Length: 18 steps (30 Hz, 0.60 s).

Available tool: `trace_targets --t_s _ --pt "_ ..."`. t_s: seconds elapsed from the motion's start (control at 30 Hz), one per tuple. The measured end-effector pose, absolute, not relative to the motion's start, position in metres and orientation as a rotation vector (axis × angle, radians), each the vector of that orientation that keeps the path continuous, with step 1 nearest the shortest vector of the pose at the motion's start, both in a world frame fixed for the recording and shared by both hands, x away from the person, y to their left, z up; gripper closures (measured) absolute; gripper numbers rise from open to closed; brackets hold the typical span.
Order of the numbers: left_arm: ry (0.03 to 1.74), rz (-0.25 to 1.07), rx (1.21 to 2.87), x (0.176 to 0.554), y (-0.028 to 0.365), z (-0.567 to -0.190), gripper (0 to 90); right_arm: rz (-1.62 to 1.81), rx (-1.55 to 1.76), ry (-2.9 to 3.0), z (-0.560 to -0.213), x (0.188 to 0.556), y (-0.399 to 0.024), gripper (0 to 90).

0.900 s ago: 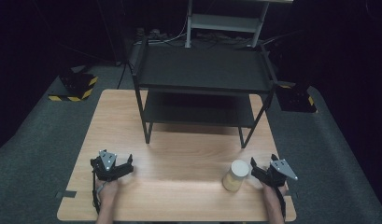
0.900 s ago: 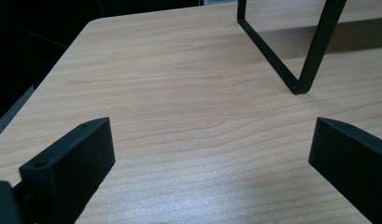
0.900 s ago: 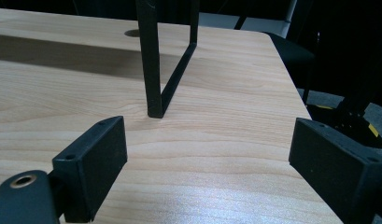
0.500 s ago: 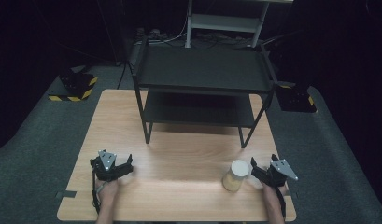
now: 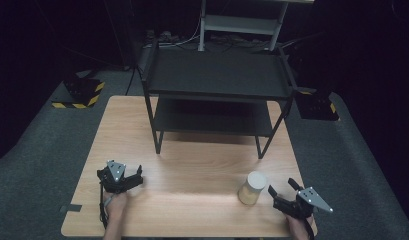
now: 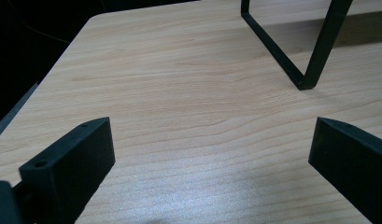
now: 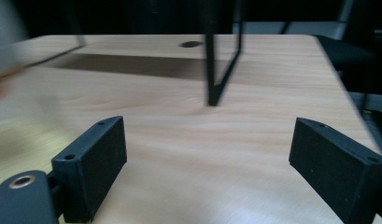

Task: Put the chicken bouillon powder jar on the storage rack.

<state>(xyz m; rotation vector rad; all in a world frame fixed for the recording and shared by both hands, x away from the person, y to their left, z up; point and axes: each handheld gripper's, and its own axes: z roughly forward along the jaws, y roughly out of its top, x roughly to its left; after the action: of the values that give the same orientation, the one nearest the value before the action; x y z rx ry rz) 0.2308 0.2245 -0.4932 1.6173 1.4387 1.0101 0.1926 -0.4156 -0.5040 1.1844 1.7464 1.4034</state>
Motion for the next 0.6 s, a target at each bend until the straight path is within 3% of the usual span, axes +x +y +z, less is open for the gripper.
trace_targets --t_s 0.27,0.6 --pt "1.449 1.011 1.62 0.232 0.223 -0.492 0.6 1.518 1.057 1.866 -0.499 0.18 -0.417 10.6" --pt "1.451 1.005 1.614 0.232 0.224 -0.492 0.6 1.588 0.909 1.907 -0.488 0.209 -0.382 10.9"
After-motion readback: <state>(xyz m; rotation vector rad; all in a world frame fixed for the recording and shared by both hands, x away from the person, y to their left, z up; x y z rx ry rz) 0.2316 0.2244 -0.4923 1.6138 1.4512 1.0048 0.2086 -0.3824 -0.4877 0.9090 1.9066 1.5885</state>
